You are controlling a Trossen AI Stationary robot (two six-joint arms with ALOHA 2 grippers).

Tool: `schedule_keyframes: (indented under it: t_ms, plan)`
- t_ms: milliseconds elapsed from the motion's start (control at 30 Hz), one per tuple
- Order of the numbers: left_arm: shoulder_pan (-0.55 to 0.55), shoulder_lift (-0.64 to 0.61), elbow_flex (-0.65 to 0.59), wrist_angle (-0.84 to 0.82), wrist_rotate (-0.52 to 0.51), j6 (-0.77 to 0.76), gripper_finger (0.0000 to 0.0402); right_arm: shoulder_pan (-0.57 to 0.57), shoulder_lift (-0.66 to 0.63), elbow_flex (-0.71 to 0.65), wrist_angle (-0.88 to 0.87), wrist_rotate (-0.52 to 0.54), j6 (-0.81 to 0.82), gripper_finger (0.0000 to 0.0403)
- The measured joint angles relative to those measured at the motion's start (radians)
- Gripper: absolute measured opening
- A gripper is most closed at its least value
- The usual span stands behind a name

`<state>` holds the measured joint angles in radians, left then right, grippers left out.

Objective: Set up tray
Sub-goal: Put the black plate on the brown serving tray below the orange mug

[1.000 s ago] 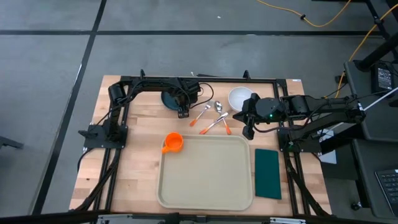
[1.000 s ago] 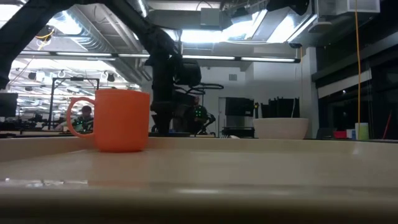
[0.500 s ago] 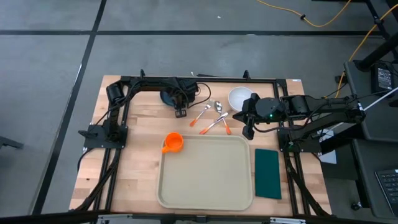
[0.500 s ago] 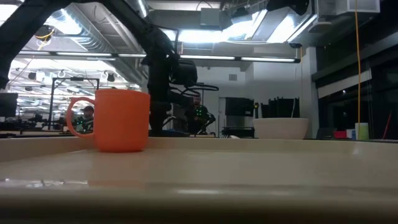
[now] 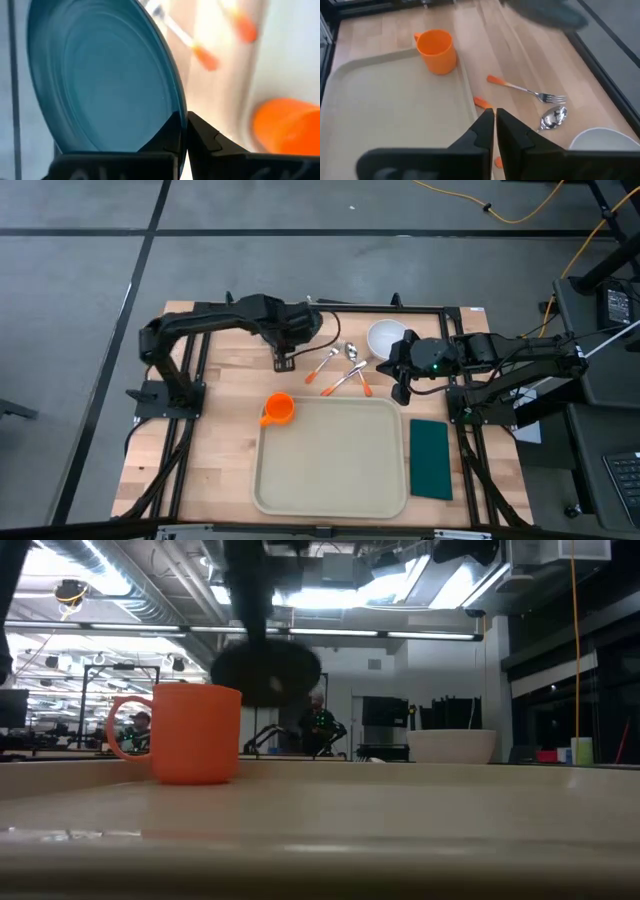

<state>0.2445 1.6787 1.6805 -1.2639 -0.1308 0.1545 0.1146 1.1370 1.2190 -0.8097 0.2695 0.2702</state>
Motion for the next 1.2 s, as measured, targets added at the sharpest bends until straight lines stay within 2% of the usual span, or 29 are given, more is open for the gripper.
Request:
schedule_keyframes:
  t_ms: [200,300,467,600,867,1067,1200]
  plan:
    - [-0.216,-0.099,0.091,-0.051,0.013,-0.139,0.0002,0.000,0.000,0.000,-0.056,0.000,0.010,0.0026]
    - [-0.353,-0.112,0.106,-0.047,-0.014,-0.228,0.0002,0.000,0.000,0.000,-0.084,0.000,0.028,0.0026]
    - [-0.581,-0.071,0.110,0.000,-0.031,-0.309,0.0002,0.000,0.000,0.000,-0.104,0.000,0.044,0.0026]
    - [-0.713,-0.003,0.112,0.134,-0.037,-0.390,0.0002,0.000,0.000,0.000,-0.104,0.000,0.052,0.0026]
    - [-0.841,0.169,0.173,0.150,-0.038,-0.459,0.0002,0.000,0.000,0.000,-0.103,-0.006,0.066,0.0026]
    - [-0.899,0.293,0.173,0.051,-0.034,-0.464,0.0003,0.000,0.000,0.000,-0.100,-0.008,0.070,0.0026]
    - [-0.929,0.355,0.173,0.054,-0.013,-0.466,0.0003,0.000,0.000,0.000,-0.100,-0.008,0.070,0.0026]
